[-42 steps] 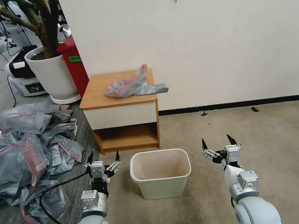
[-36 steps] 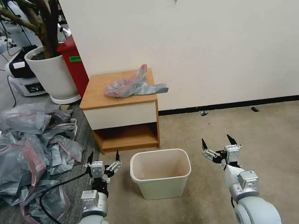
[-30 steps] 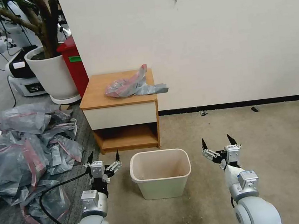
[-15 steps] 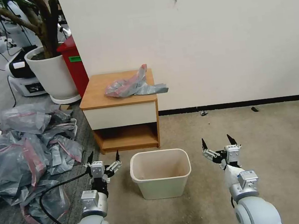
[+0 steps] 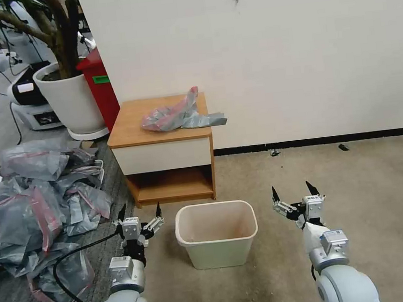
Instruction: Pick up the garbage bag from the table and place it over the trash can.
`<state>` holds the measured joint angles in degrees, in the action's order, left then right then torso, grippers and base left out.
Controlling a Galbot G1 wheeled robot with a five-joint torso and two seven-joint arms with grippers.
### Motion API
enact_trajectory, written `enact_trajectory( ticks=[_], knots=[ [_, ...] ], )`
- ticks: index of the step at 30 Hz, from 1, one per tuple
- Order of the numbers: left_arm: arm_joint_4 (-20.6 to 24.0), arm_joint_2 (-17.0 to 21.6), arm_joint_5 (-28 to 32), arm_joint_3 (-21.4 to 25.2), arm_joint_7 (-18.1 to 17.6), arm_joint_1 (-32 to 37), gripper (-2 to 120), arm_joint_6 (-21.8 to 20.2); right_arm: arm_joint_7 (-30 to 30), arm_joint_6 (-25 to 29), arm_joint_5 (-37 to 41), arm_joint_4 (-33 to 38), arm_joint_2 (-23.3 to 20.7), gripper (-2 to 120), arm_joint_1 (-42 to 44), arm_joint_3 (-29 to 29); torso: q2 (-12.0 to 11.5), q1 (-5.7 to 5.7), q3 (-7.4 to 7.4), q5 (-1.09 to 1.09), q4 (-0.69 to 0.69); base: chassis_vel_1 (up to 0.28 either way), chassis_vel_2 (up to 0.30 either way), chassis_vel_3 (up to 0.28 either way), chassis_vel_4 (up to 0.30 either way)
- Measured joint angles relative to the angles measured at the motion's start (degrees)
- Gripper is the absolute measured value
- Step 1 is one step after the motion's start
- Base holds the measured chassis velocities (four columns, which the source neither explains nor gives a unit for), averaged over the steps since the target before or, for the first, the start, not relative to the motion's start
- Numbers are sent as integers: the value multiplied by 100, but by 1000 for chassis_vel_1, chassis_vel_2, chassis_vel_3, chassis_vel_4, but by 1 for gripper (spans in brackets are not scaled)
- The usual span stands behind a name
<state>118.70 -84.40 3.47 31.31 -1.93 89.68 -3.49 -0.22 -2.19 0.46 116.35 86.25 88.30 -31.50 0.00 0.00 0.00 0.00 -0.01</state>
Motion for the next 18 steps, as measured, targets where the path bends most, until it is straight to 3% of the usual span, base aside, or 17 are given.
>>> enact_trajectory(
  ticks=[4, 7, 18],
  knots=[
    [912, 348, 772, -47, -485, 206, 100, -759, -126, -843, 192, 726, 143, 100, -223, 24, 0, 0, 0, 1, 2, 0, 0, 0, 0],
    [958, 555, 1028, -74, -529, 280, 100, -611, -186, -1243, 350, 1118, 213, 100, -346, 38, 0, 0, 0, -3, 1, 0, 0, 0, 0],
    [654, 797, 1087, -24, -333, 307, 100, -130, -14, -256, 1117, 876, 115, 100, -513, 293, 0, 0, 0, -1, 1, 0, 0, 0, 0]
  ],
)
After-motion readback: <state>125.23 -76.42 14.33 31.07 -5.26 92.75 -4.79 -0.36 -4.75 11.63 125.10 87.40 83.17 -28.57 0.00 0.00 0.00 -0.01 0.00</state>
